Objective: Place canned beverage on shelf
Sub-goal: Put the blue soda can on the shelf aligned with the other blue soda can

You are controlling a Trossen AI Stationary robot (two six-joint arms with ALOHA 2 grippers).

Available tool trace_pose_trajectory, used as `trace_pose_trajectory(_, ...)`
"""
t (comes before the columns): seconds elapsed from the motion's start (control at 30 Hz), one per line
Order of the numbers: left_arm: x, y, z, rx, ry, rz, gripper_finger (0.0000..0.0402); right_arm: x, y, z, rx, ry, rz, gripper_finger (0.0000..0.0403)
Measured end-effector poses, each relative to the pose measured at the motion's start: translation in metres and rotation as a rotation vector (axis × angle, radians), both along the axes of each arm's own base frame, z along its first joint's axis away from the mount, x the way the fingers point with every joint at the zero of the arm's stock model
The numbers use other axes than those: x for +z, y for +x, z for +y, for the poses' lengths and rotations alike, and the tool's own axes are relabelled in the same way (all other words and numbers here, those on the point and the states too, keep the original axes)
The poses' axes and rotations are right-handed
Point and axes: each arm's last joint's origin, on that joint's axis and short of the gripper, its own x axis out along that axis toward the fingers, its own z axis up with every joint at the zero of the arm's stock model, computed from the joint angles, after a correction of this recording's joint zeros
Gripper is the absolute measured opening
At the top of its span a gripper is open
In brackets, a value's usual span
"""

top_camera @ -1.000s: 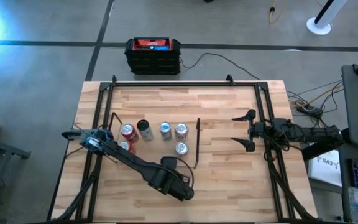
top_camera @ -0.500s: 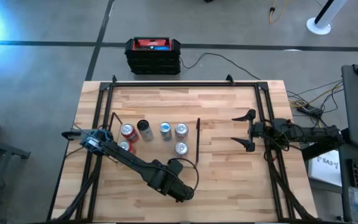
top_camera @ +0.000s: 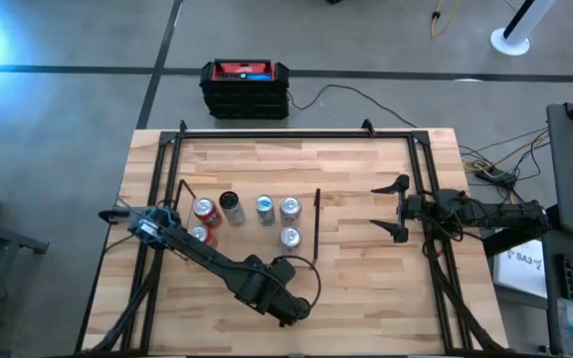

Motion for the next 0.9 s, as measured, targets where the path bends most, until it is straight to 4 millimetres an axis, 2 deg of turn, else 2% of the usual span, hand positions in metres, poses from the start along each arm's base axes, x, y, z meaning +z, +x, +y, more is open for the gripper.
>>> trace_pose_trajectory(0.17, 0.000, -0.001, 0.000, 0.019, -0.002, 0.002, 0.0250, 0.000, 0.000, 0.000, 0.000, 0.001, 0.000, 0.0398)
trace_pose_trajectory(0.47, 0.010, 0.000, -0.001, 0.029, -0.017, -0.016, 0.0313, 0.000, 0.000, 0.000, 0.000, 0.001, 0.000, 0.0398)
trace_pose_trajectory(0.73, 0.016, -0.004, 0.001, 0.184, -0.035, -0.013, 0.0369, 0.000, 0.000, 0.000, 0.000, 0.000, 0.000, 0.0398)
trace_pose_trajectory(0.9, 0.016, -0.005, 0.003, 0.416, -0.039, -0.051, 0.0393, 0.000, 0.000, 0.000, 0.000, 0.001, 0.000, 0.0398)
